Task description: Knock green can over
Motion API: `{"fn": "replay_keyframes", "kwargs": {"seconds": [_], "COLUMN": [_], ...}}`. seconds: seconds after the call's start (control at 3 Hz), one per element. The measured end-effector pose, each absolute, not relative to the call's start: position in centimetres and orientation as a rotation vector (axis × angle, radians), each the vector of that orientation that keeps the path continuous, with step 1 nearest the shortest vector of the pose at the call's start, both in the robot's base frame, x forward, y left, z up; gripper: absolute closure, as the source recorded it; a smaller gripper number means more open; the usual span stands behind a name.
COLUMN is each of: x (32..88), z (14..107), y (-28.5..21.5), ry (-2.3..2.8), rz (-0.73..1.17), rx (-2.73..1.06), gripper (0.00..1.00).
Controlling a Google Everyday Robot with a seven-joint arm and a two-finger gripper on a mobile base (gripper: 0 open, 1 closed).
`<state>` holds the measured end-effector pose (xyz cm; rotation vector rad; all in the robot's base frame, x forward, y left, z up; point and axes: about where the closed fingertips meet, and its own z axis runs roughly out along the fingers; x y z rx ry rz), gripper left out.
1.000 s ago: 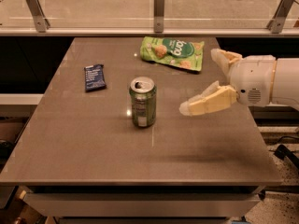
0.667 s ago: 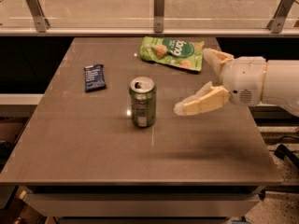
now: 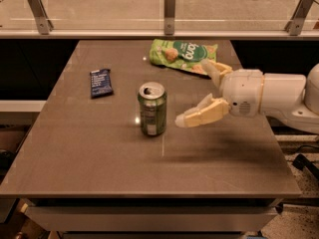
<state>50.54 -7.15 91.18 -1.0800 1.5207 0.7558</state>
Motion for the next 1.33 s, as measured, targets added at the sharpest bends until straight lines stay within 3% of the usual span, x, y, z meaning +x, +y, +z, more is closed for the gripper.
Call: {"fn": "replay_keyframes", "kwargs": {"seconds": [1.33], "x": [50.0], "z": [87.8], "y": [-1.1], "ry": [1.493], "rz": [0.899], "rx": [-1.191], "gripper": [0.00]}}
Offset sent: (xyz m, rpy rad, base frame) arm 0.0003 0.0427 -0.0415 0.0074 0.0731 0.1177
